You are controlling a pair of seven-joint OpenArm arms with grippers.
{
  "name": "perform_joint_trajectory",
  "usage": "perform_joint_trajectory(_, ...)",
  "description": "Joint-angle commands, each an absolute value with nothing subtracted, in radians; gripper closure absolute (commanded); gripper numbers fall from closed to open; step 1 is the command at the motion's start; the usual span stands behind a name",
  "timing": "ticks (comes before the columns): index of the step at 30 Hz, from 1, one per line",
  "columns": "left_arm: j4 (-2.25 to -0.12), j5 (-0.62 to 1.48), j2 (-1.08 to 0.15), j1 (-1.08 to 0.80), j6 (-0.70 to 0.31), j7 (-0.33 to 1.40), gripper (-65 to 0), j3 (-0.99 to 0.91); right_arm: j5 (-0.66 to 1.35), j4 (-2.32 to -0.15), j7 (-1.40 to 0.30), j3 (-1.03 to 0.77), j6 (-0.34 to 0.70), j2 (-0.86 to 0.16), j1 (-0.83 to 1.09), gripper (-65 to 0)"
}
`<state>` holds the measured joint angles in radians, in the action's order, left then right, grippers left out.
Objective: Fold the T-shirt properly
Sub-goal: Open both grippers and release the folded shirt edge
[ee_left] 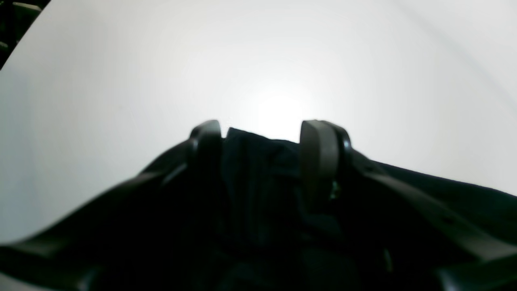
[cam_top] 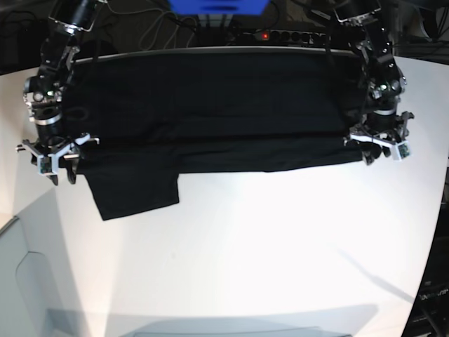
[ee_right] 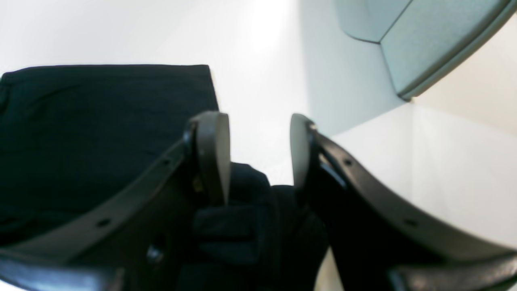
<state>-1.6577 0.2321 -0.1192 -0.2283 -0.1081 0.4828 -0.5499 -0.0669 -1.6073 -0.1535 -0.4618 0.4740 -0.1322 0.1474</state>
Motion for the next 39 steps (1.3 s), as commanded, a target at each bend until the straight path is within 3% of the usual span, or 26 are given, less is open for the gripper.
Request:
perform_joint_trajectory(1,-1.675,0.237,-0.131,-0.208,-0.105,0.461,-30.4,-0.553,-0.053,-1.623,-0.125,-0.464,0.475,-0.143,0.136,-25.2)
perform_joint_trajectory(39,-1.604,0.236,-0.111,-0.189,-0.099,0.461,-30.7,-0.619,-0.054,-1.621,-0.214,-0.443,0.475,-0.143,0.096,-25.6)
